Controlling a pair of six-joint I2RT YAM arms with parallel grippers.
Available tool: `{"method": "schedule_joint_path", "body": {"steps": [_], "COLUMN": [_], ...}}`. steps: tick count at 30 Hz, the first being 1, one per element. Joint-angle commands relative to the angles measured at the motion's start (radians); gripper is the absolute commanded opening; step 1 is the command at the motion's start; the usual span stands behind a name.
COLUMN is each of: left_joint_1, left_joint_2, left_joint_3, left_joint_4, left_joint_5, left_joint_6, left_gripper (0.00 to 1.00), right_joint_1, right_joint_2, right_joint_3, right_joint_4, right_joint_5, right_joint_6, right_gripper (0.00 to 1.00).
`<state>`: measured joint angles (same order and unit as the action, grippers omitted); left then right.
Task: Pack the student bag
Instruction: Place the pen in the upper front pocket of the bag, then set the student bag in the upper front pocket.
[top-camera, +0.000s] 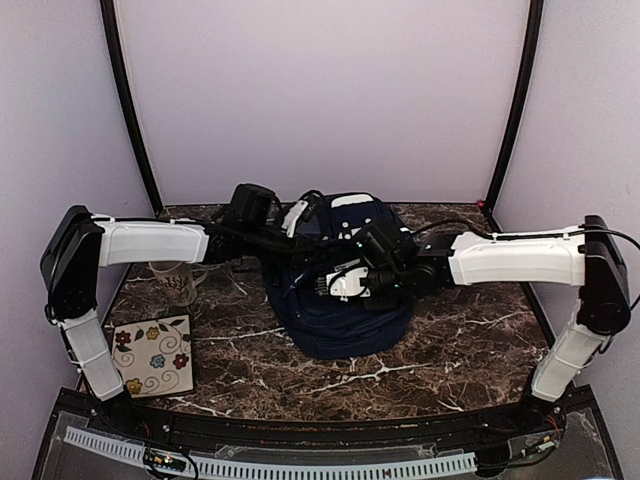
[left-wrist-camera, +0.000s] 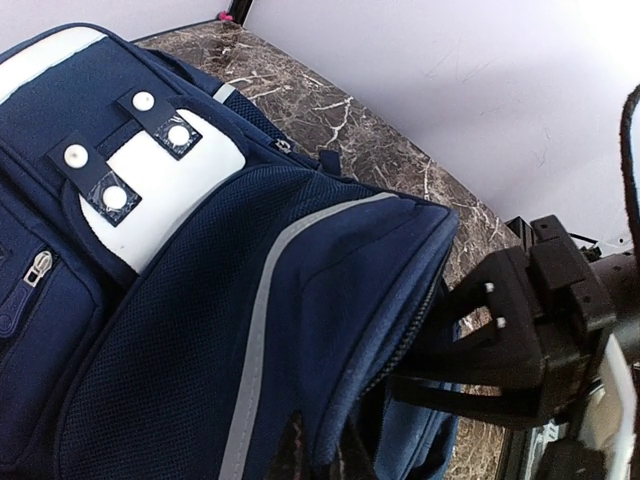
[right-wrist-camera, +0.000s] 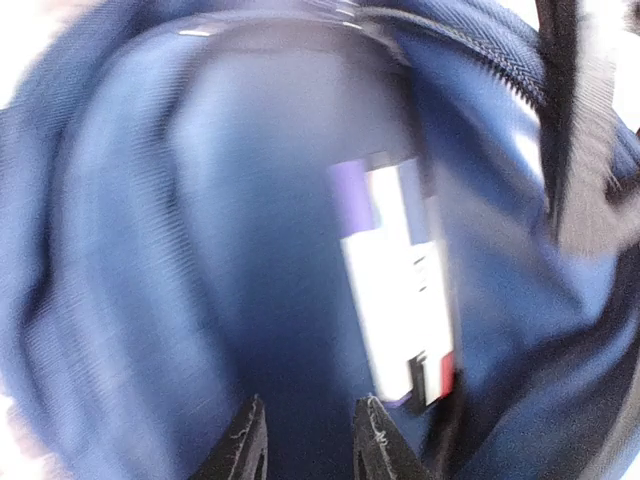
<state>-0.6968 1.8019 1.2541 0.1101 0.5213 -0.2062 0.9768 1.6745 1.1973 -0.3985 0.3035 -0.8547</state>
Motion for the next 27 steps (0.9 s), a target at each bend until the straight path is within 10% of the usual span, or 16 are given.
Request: {"method": "schedule_joint_path", "body": {"steps": [1, 11, 21, 27], "left_joint_1": [-0.007, -0.096, -0.152, -0.14], "left_joint_2": [0.016, 0.118, -0.06, -0.308], "left_joint_3": [0.043, 0.147, 0.065, -0.215], "left_joint_4": [-0.007, -0.265, -0.363, -0.245], "left_joint_5": [-0.03, -0.174, -0.305, -0.416], "left_joint_6": [0.016, 0.167, 0.281, 0.228], "left_gripper": [0.0, 0.0, 0.61, 0.69], "right_joint_1": [0.003, -0.357, -0.453, -0.418], "right_joint_2": [-0.189, -0.486, -0.226, 0.028], "right_joint_3": [-0.07, -0.225, 0.0, 0.143], "right_joint_4": [-0.18, -0.025, 0.023, -0.004], "right_joint_5": [-0.194, -0.318, -0.596, -0.744], "right_joint_6": [0.097, 0.164, 0.327, 0.372], "right_gripper": [0.31, 0.37, 0.39, 0.34]}}
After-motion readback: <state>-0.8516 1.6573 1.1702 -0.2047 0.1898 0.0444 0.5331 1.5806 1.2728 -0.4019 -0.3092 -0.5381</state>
